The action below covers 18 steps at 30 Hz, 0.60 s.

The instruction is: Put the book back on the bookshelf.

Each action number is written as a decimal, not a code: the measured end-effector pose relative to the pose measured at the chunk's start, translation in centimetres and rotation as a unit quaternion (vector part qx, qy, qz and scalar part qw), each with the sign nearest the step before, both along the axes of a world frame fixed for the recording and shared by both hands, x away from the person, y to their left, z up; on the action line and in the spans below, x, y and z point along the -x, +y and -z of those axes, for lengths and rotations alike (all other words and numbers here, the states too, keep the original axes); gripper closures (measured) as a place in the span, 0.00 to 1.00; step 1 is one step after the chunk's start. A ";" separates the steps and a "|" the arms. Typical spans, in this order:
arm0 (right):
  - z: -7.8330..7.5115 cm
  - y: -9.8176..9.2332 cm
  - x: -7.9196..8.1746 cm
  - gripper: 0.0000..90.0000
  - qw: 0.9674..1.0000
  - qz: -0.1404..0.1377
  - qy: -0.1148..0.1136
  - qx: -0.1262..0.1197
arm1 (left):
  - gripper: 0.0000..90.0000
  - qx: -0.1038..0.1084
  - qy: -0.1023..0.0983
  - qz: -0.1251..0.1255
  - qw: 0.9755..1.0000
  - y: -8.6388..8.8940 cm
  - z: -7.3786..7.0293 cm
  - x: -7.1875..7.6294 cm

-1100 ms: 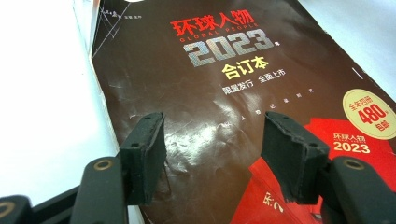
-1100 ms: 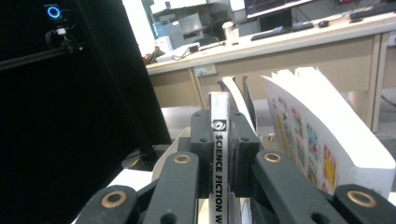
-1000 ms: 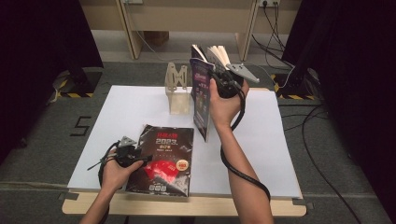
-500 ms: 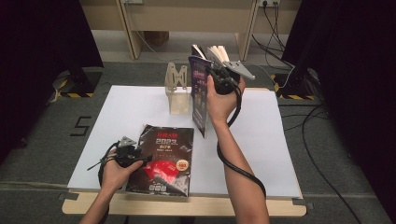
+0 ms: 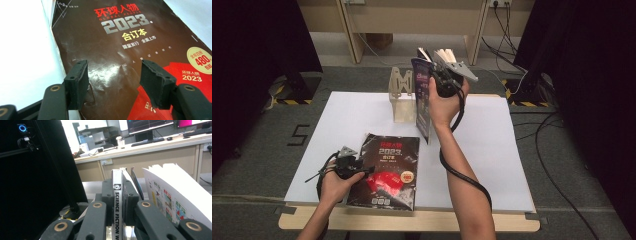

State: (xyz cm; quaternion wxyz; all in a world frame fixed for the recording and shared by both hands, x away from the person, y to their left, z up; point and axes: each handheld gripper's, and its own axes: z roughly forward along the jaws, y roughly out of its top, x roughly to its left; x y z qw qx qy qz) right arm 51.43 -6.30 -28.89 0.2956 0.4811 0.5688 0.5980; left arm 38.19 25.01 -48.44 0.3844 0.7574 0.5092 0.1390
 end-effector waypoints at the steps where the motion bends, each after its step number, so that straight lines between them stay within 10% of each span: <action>1: 0.0 0.1 -0.1 0.93 1.000 0.001 -0.004 0.005 | 0.43 0.002 0.001 -0.001 1.000 0.0 0.0 0.0; 18: 0.8 0.6 2.7 0.92 0.998 0.005 -0.022 0.066 | 0.43 0.002 0.000 0.001 1.000 0.0 -0.3 0.1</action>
